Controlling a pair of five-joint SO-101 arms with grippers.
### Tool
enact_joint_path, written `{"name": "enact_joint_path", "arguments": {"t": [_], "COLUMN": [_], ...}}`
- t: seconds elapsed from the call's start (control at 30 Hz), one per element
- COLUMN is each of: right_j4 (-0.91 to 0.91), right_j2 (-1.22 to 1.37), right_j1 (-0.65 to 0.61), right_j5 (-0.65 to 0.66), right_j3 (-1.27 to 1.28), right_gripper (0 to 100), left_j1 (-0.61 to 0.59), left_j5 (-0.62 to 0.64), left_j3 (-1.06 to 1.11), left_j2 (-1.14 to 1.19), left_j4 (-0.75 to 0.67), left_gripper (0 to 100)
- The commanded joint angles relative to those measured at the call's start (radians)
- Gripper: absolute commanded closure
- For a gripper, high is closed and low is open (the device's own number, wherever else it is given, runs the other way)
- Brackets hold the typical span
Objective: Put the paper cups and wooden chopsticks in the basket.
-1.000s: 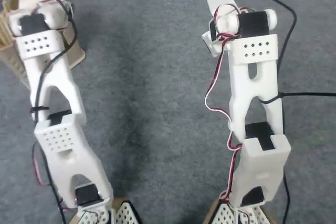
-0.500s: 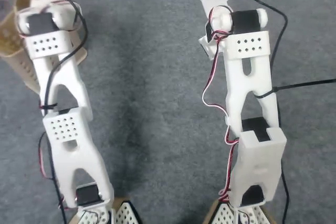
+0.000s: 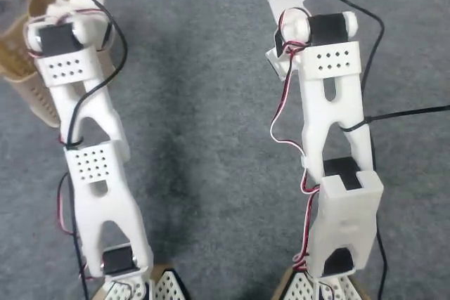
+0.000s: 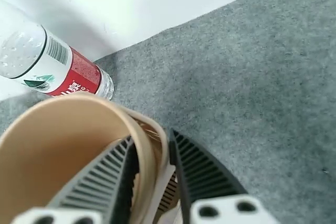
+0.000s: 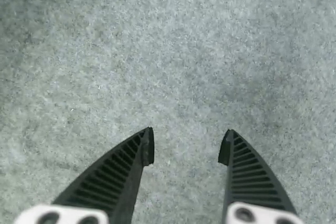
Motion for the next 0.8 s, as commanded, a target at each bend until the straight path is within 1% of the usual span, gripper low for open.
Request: {"name": "enact_joint_path", "arguments": {"t": [0.0, 0.2, 0.33, 0.47, 0.6, 0.77], "right_j4": [-0.007, -0.016, -0.015, -0.018, -0.018, -0.015], "right_j2": [-0.015, -0.01, -0.008, -0.007, -0.005, -0.005], "right_j1": [0.022, 0.024, 0.024, 0.025, 0.024, 0.024], "right_j5": [-0.008, -0.008, -0.003, -0.002, -0.002, -0.005], "right_j3": [-0.006, -0.006, -0.006, -0.006, -0.006, -0.006], "right_gripper": [78.3, 78.3, 78.3, 78.3, 78.3, 78.3], "left_j1": [0.06, 0.184, 0.226, 0.221, 0.192, 0.129], "left_j5": [-0.005, 0.106, 0.155, 0.187, 0.204, 0.233], "left_j3": [-0.004, -0.005, -0.005, -0.004, -0.004, -0.005], "left_j2": [0.043, 0.041, 0.011, -0.058, -0.123, -0.153], "left_j4": [0.061, 0.06, 0.06, 0.06, 0.06, 0.057], "left_gripper": [99, 99, 99, 99, 99, 99]}}
